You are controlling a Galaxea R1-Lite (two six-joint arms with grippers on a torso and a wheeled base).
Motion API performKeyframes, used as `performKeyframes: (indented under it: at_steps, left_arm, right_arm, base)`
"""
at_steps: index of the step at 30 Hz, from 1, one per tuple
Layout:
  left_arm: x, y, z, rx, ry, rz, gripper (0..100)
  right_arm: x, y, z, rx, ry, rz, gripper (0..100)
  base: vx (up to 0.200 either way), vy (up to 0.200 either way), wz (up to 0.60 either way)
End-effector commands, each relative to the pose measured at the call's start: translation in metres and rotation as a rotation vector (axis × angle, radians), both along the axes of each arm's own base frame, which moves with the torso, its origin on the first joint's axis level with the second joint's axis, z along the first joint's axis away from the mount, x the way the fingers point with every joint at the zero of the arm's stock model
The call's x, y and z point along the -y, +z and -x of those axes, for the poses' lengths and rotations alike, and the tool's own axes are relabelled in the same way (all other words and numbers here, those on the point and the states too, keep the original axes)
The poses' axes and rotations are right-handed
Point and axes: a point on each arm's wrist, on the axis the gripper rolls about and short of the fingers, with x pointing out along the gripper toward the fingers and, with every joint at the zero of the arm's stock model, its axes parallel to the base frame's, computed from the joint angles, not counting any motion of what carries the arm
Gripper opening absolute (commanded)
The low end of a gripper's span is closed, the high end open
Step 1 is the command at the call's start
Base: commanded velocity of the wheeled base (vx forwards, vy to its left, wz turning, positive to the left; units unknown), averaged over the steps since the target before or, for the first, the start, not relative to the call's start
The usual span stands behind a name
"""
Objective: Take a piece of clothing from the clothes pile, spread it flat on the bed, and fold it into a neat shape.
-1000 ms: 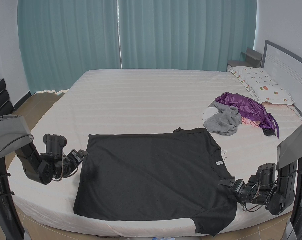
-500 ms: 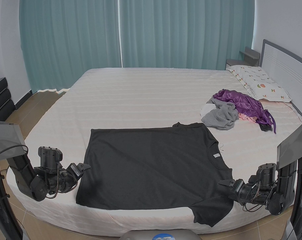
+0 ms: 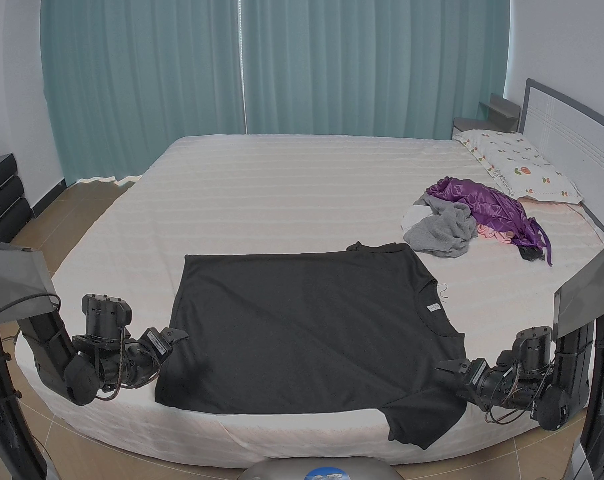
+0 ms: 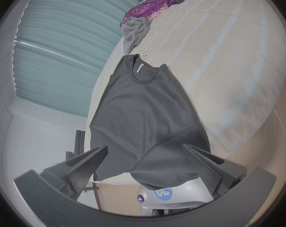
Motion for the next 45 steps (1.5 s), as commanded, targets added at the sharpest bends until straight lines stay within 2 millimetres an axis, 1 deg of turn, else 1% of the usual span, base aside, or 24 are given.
performKeyframes:
  at_steps: [1,7,12,14,18,23,24,25,27,28,30,34,40,45]
  left_arm:
    - [0.000,0.000,0.001,-0.001,-0.002,0.000,100]
    - [-0.001,-0.001,0.002,-0.009,0.002,-0.001,100]
    - [-0.006,-0.005,0.013,-0.040,0.002,-0.015,100]
    - [-0.013,-0.006,0.017,-0.037,0.008,-0.033,100]
    - [-0.031,-0.015,0.026,-0.073,-0.046,-0.088,100]
    - [-0.043,-0.019,0.034,-0.087,-0.116,-0.086,100]
    - [-0.047,-0.021,0.037,-0.089,-0.153,-0.107,100]
    - [-0.047,-0.021,0.037,-0.089,-0.153,-0.107,100]
    - [-0.051,-0.032,0.043,-0.128,-0.210,-0.154,100]
    - [-0.051,-0.032,0.043,-0.128,-0.210,-0.154,100]
    - [-0.053,-0.040,0.044,-0.149,-0.241,-0.182,100]
    - [-0.052,-0.043,0.047,-0.143,-0.258,-0.208,100]
    - [-0.048,-0.049,0.042,-0.109,-0.277,-0.240,100]
    - [-0.045,-0.054,0.040,-0.124,-0.279,-0.276,100]
  right_arm:
    - [0.000,0.001,-0.001,0.015,0.001,-0.002,100]
    - [0.000,0.001,-0.001,0.017,0.001,-0.003,100]
    - [0.000,0.001,-0.001,0.014,0.001,-0.002,100]
    - [0.000,0.001,-0.001,0.014,0.001,-0.002,100]
    - [0.000,0.001,-0.001,0.014,0.001,-0.002,100]
    - [0.000,0.001,-0.001,0.015,0.001,-0.002,100]
    - [0.000,0.001,-0.001,0.015,0.001,-0.002,100]
    - [0.000,0.001,-0.001,0.015,0.001,-0.002,100]
    - [0.000,0.001,-0.001,0.015,0.001,-0.002,100]
    - [0.000,0.001,-0.001,0.015,0.001,-0.002,100]
    - [0.000,0.001,0.000,0.014,0.001,-0.002,100]
    - [0.000,0.001,-0.001,0.014,0.000,-0.004,100]
    - [0.000,0.001,-0.001,0.013,0.000,-0.003,100]
    - [0.000,0.001,-0.001,0.014,0.001,-0.002,100]
  base:
    - [0.000,-0.200,0.00]
    - [0.000,0.000,0.00]
    - [0.000,0.000,0.00]
    - [0.000,0.000,0.00]
    - [0.000,0.000,0.00]
    - [0.000,0.000,0.00]
    - [0.000,0.000,0.00]
    - [0.000,0.000,0.00]
    - [0.000,0.000,0.00]
    - [0.000,0.000,0.00]
    - [0.000,0.000,0.00]
    - [0.000,0.000,0.00]
    - [0.000,0.000,0.00]
    - [0.000,0.000,0.00]
